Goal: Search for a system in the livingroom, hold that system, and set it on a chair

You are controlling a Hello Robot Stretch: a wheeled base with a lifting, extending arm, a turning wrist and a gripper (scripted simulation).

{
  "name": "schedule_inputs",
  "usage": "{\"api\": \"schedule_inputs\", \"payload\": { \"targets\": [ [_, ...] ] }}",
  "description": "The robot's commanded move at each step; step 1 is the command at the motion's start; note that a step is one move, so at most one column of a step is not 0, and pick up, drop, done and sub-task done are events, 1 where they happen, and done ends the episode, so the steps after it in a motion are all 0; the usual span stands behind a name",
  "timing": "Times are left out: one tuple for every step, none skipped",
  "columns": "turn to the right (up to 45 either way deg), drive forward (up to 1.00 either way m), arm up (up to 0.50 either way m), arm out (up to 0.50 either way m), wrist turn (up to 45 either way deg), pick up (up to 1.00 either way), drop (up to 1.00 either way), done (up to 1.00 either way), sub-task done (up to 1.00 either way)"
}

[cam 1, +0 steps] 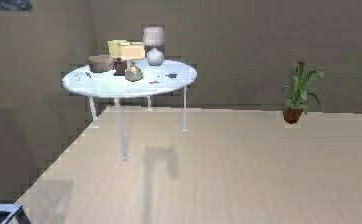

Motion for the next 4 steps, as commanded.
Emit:
{"api": "schedule_inputs", "payload": {
  "targets": [
    [0.0, 1.0, 0.0, 0.0, 0.0, 0.0, 0.0, 0.0, 0.0],
    [0.0, 0.35, 0.0, 0.0, 0.0, 0.0, 0.0, 0.0, 0.0],
    [-45.0, 0.0, 0.0, 0.0, 0.0, 0.0, 0.0, 0.0, 0.0],
    [-42.0, 0.0, 0.0, 0.0, 0.0, 0.0, 0.0, 0.0, 0.0]
  ]
}}
